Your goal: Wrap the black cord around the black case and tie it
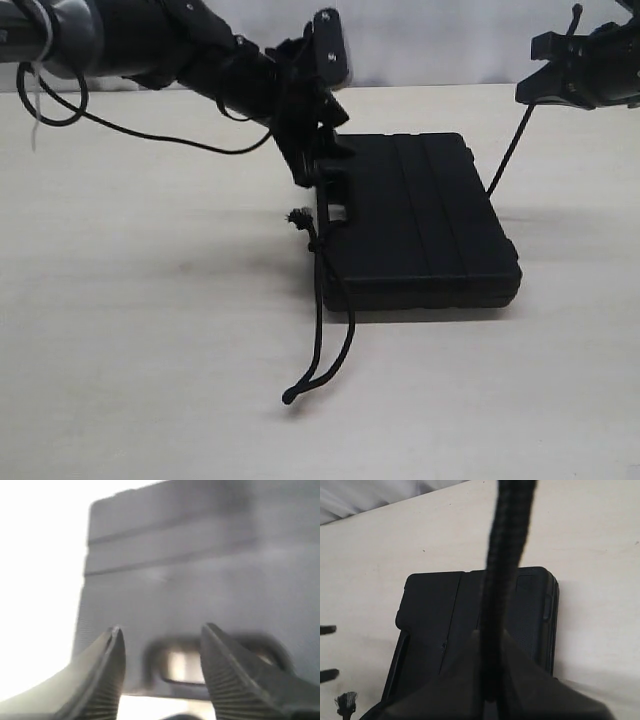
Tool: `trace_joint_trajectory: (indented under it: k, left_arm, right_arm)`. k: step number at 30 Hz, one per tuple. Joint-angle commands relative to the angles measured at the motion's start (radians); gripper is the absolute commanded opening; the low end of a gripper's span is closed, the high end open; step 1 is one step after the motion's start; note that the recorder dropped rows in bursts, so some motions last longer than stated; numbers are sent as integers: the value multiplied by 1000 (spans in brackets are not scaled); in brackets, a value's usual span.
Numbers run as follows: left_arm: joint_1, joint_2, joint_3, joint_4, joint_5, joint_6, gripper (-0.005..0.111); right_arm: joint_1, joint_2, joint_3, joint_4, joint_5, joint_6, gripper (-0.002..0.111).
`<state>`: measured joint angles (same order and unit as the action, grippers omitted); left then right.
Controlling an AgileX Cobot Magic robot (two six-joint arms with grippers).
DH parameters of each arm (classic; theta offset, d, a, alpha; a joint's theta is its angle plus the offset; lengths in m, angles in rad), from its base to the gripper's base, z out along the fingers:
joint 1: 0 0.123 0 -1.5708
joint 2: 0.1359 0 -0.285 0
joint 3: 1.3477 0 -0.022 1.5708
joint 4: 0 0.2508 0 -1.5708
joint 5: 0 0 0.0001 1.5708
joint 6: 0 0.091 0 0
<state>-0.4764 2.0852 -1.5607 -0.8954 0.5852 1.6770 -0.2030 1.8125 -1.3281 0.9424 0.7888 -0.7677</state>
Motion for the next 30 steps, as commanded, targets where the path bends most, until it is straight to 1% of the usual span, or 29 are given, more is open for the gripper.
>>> trace_joint_trajectory:
  k: [1,2,3,5,6,7,8,10,11,14,15,16,18,21,22,23,24,26,30]
  left_arm:
    - [0,-56,-1,161,-82,-326,44]
    - [0,-61,-8,283,-75,-491,41]
    - [0,-61,-24,440,-40,-685,37]
    - [0,-57,-57,719,86,-1004,31]
    - [0,-52,-72,823,155,-1143,29]
    - [2,-47,-86,878,209,-1235,28]
    - [11,-41,-103,895,280,-1308,28]
    - [26,-34,-125,831,390,-1319,28]
    - [34,-34,-128,736,431,-1290,28]
    - [46,-28,-128,460,459,-1197,28]
    - [44,-20,-128,399,476,-1169,28]
    - [33,-18,-128,377,484,-1151,28]
    - [5,3,-128,384,497,-1153,33]
    - [-37,41,-128,406,508,-1153,51]
    - [-47,52,-128,423,492,-1160,56]
    - [-55,61,-128,445,472,-1190,60]
    - [-60,68,-128,467,453,-1227,62]
    - [-60,84,-128,478,429,-1270,62]
    - [-60,115,-128,481,433,-1287,62]
  right_arm:
    - [-4,-12,-3,9,10,2,4]
    - [-4,-12,-3,9,12,2,4]
    - [-4,-12,-3,9,12,2,4]
    - [-4,-12,-3,9,12,2,4]
    - [-4,-12,-3,9,12,2,4]
    - [-4,-12,-3,9,12,2,4]
    - [-4,-12,-3,9,12,2,4]
    - [-4,-12,-3,9,20,6,4]
    - [-4,-12,-3,9,22,6,4]
    - [-4,-12,-3,9,36,11,4]
    - [-4,-12,-3,9,39,19,4]
    - [-4,-12,-3,9,41,23,4]
    - [-4,-12,-3,9,46,22,4]
    - [-4,-12,-3,9,49,24,4]
    - [-4,-12,-3,9,49,24,4]
    - [-4,-12,-3,9,49,24,4]
    - [-4,-12,-3,9,49,24,4]
    - [-4,-12,-3,14,49,25,4]
    - [-4,-12,-3,14,47,25,4]
